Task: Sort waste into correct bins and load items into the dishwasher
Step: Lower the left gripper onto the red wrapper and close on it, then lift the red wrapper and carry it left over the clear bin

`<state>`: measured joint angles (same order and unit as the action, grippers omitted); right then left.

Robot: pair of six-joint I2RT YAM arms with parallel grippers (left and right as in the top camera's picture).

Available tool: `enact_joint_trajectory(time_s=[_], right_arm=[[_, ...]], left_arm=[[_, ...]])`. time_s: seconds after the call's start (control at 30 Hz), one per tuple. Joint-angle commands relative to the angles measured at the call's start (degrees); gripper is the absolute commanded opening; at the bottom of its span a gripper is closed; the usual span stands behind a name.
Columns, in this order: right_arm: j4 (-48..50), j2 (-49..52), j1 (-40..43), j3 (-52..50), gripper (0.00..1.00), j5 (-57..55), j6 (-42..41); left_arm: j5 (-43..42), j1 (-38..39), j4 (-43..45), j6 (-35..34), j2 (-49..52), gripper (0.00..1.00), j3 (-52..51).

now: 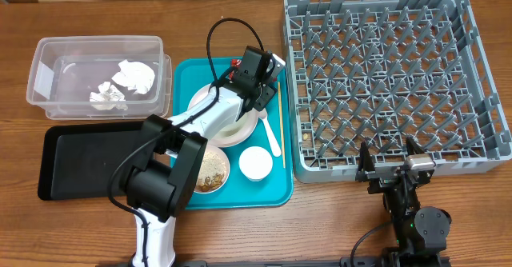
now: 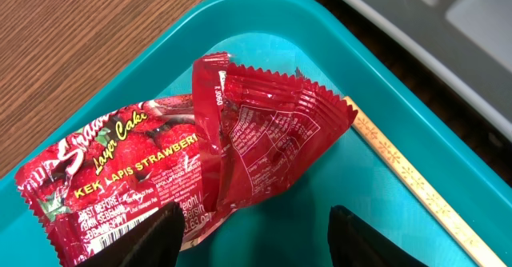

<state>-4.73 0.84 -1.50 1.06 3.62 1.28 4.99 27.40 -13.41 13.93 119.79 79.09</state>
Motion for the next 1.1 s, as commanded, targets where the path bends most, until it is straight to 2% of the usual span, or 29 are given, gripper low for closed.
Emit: enact_joint_trajectory(time_s=[0.0, 0.13, 0.3, 0.43, 0.57, 0.67, 0.83, 1.07], right_arm=[[0.2, -0.7, 0.0, -0.6, 1.0, -0.1, 0.1], [0.3, -0.7, 0.0, -0.6, 1.0, -0.1, 0.1], [0.2, -0.7, 0.0, -0.6, 1.0, -0.1, 0.1], [0.2, -0.7, 0.0, -0.6, 1.0, -0.1, 0.1], [0.3, -0.7, 0.0, -0.6, 1.0, -0.1, 0.1], [0.3, -0.7, 0.0, -0.6, 1.0, -0.1, 0.0], [0.3, -0.7, 0.0, -0.6, 1.0, -0.1, 0.1], [0.3, -0.7, 0.0, -0.6, 1.0, -0.1, 0.0]], left_arm=[[0.1, 0.3, 0.4, 0.3, 0.9, 0.6, -0.9], [0.1, 0.2, 1.2, 0.3, 1.4, 0.62, -1.1], [0.2, 0.1, 3.2, 0.6, 3.9, 0.73, -1.1], [4.2, 0.1, 3.4, 1.1, 4.2, 0.72, -1.1], [4.6, 0.0, 3.6, 1.1, 4.2, 0.72, -1.1], [4.6, 0.0, 3.6, 1.1, 4.2, 0.65, -1.1], [4.6, 0.0, 4.2, 1.1, 4.2, 0.44, -1.1], [4.6, 0.0, 4.3, 1.1, 4.2, 0.27, -1.1]])
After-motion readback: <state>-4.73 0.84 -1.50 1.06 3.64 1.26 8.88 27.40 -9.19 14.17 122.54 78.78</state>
